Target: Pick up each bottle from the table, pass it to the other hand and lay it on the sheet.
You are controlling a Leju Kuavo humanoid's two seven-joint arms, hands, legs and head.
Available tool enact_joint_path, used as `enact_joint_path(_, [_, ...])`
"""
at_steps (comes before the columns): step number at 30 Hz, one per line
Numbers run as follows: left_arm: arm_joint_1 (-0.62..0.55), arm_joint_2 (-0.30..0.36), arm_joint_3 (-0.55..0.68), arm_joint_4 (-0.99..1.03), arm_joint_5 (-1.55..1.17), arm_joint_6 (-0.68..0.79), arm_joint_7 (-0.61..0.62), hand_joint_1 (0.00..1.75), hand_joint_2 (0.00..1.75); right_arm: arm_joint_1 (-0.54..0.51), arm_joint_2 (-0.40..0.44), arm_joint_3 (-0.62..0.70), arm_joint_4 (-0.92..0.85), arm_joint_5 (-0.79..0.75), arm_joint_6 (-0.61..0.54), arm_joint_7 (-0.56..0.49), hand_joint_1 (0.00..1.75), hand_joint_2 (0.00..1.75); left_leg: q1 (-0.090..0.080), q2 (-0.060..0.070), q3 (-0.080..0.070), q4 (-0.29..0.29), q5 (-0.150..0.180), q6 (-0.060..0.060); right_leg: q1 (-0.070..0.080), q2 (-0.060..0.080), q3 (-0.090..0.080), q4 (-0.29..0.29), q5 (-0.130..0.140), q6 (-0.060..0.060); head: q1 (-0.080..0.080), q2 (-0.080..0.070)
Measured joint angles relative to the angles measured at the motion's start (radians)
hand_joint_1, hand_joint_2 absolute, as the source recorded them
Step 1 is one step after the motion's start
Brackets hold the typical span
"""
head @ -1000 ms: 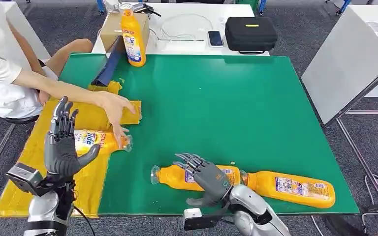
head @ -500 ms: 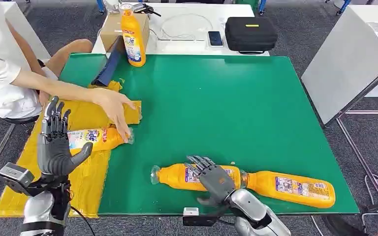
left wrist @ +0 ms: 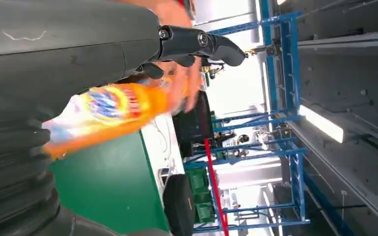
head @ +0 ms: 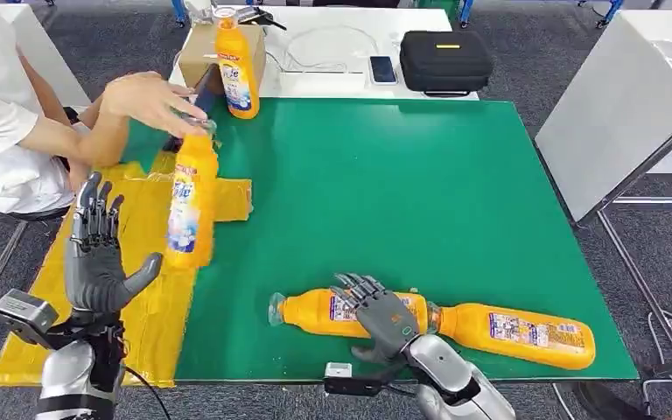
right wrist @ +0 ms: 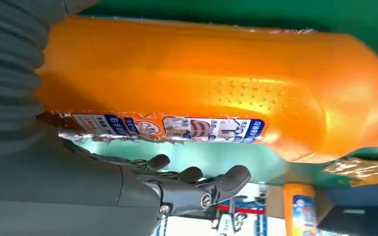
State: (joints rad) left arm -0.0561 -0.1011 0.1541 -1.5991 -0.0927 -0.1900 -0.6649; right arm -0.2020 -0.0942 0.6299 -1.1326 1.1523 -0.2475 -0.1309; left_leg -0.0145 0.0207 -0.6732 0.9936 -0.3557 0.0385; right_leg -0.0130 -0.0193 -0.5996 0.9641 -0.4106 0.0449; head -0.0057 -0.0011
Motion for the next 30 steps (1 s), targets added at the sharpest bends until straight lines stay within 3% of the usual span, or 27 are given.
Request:
enact_joint_path(12, [0.015, -0.011, 0.01, 0.0, 0.005, -0.008, 0.014, 0.0, 1.75, -0.02, 0.018, -0.04, 0.043, 0.149, 0.001, 0.141, 0.0, 1.75, 0.0, 0.0, 0.002, 0.0, 0.0, 0.001, 0.0, 0.0, 0.001, 0.0, 0.0, 0.0, 0.0, 0.0])
enact_joint_path(15, [0.017, -0.014, 0.012, 0.0, 0.005, -0.008, 0.016, 0.0, 1.75, -0.028, 0.022, -0.048, 0.053, 0.167, 0.001, 0.158, 0.54, 1.75, 0.0, 0.0, 0.003, 0.0, 0.0, 0.0, 0.0, 0.0, 0.002, 0.0, 0.0, 0.0, 0.0, 0.0])
enact_joint_path(17, [0.018, -0.016, 0.015, 0.0, 0.005, -0.008, 0.017, 0.0, 1.75, -0.03, 0.023, -0.05, 0.06, 0.178, 0.002, 0.168, 0.8, 1.75, 0.0, 0.0, 0.003, 0.0, 0.0, 0.001, 0.0, 0.0, 0.002, 0.0, 0.0, 0.0, 0.0, 0.0])
enact_joint_path(19, [0.019, -0.018, 0.018, 0.0, 0.005, -0.01, 0.018, 0.0, 1.75, -0.03, 0.025, -0.056, 0.071, 0.196, 0.006, 0.184, 1.27, 1.75, 0.0, 0.0, 0.003, 0.0, 0.001, 0.001, 0.0, 0.0, 0.003, 0.0, 0.0, 0.0, 0.0, 0.0])
enact_joint_path(23, [0.021, -0.021, 0.019, 0.0, 0.005, -0.014, 0.02, 0.0, 1.75, -0.035, 0.026, -0.061, 0.096, 0.216, 0.022, 0.197, 1.5, 1.75, 0.0, 0.0, 0.004, 0.0, 0.001, 0.001, 0.0, 0.0, 0.003, 0.0, 0.001, 0.0, 0.0, 0.0])
enact_joint_path(30, [0.021, -0.025, 0.02, 0.0, 0.008, -0.023, 0.023, 0.0, 1.75, -0.074, 0.032, -0.062, 0.148, 0.232, 0.029, 0.206, 1.5, 1.75, 0.0, 0.0, 0.005, 0.0, 0.001, 0.002, -0.001, 0.0, 0.004, 0.0, 0.0, 0.0, 0.0, 0.0])
